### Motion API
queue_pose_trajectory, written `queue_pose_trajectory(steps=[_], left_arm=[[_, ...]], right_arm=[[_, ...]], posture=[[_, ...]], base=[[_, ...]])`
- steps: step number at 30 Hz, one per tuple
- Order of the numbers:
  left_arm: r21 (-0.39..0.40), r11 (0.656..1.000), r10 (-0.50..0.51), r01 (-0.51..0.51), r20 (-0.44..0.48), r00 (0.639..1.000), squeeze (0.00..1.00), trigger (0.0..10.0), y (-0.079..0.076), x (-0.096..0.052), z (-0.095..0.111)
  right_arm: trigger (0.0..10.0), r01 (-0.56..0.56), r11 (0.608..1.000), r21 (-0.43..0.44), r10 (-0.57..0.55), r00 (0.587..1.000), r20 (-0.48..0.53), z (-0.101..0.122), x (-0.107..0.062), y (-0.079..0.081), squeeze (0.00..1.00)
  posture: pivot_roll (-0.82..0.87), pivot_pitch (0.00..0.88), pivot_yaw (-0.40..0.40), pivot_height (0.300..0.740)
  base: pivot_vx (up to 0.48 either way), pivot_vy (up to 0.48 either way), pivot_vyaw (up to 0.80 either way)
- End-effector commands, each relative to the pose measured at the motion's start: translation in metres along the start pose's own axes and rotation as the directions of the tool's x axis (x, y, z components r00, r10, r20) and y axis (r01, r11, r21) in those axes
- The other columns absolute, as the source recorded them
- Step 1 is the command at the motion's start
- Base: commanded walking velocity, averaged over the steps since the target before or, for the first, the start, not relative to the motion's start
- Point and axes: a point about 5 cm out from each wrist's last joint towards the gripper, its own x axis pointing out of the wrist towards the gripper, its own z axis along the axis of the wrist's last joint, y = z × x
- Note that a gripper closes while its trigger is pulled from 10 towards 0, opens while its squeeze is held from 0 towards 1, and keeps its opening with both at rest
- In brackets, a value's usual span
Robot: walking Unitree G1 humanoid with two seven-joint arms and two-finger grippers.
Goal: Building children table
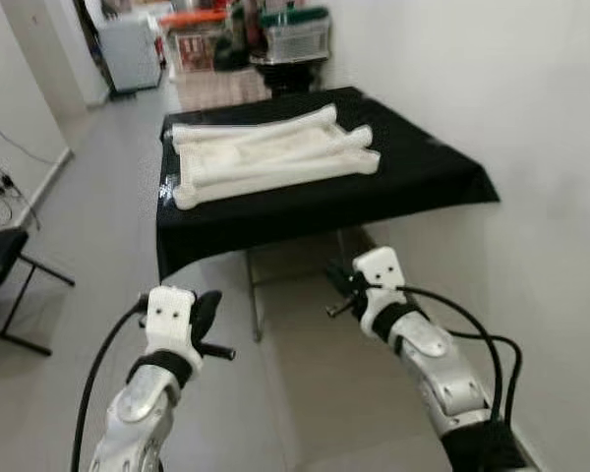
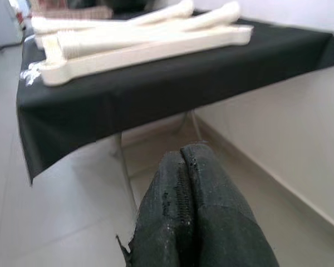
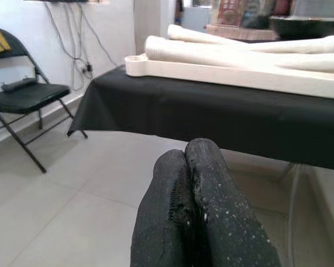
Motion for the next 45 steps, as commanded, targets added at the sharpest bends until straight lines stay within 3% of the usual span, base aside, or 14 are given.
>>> queue_pose_trajectory(steps=[1,18,39,45], left_arm=[[-0.002,1.0,0.001,-0.001,-0.003,1.0,0.0,10.0,0.0014,0.0003,0.0002],[0.002,1.0,0.015,-0.015,-0.02,1.0,0.0,10.0,0.0036,-0.0024,-0.0022],[0.042,0.999,0.024,-0.022,-0.048,0.999,0.0,10.0,0.0037,-0.0015,-0.0064],[0.034,0.999,0.025,-0.024,-0.031,0.999,0.0,10.0,0.004,-0.0023,-0.0049]], right_arm=[[10.0,0.008,1.0,0.012,-0.007,1.0,-0.008,-0.0018,-0.0003,-0.0007,0.0],[10.0,0.022,1.0,0.011,-0.022,1.0,-0.011,-0.0021,-0.0002,-0.0019,0.0],[10.0,0.019,1.0,0.015,-0.018,1.0,-0.016,-0.0034,-0.0007,-0.0018,0.0],[10.0,0.016,1.0,0.016,-0.016,1.0,-0.016,-0.0041,-0.0009,-0.0007,0.0]], posture=[[-0.05,0.011,0.006,0.74],[-0.05,0.014,0.005,0.74],[-0.05,0.007,0.005,0.74],[-0.06,0.0,0.007,0.74]], base=[[0.0,0.0,0.0],[0.0,0.0,0.0],[0.0,0.475,0.0],[0.0,0.0,0.0]])
